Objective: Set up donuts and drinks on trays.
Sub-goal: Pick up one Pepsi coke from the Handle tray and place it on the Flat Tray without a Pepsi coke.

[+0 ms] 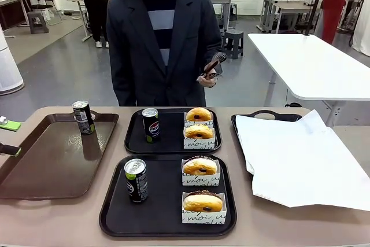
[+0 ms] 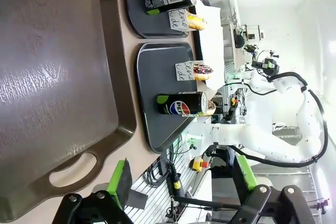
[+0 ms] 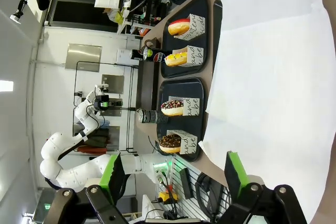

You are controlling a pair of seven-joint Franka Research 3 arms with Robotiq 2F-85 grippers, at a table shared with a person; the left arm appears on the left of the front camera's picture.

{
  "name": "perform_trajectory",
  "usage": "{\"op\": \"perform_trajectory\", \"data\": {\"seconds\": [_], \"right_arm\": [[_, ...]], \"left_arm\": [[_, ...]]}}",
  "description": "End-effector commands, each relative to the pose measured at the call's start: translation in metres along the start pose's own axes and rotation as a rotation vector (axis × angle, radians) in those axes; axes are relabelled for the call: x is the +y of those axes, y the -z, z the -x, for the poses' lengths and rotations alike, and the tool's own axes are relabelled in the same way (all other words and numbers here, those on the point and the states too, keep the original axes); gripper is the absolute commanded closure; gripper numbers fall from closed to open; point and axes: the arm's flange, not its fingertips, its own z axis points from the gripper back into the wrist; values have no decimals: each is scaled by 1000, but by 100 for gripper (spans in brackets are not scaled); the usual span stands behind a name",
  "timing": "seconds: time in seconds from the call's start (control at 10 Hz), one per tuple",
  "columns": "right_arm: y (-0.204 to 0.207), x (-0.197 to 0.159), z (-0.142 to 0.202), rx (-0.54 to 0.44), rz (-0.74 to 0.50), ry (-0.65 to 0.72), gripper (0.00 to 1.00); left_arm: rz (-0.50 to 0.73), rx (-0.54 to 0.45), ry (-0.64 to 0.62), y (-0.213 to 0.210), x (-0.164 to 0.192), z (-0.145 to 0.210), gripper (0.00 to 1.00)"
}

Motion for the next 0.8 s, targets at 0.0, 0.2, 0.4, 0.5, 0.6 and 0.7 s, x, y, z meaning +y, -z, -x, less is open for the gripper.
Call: {"op": "perform_trajectory", "data": {"seconds": [0.0, 0.2, 0.4, 0.5, 0.6, 0.7], "right_arm": [[1, 0, -3, -14, -26, -22, 0], [1, 0, -3, -14, -26, -22, 0], [1, 0, -3, -14, -26, -22, 0], [1, 0, -3, -14, -26, -22, 0], [1, 0, -3, -14, -26, -22, 0], [1, 0, -3, -14, -26, -22, 0]], "left_arm": [[13, -9, 2, -3, -1, 3, 0], [13, -9, 2, -3, -1, 3, 0], [13, -9, 2, -3, -1, 3, 0], [13, -9, 2, -3, -1, 3, 0], [13, -9, 2, -3, -1, 3, 0], [13, -9, 2, -3, -1, 3, 0]]}}
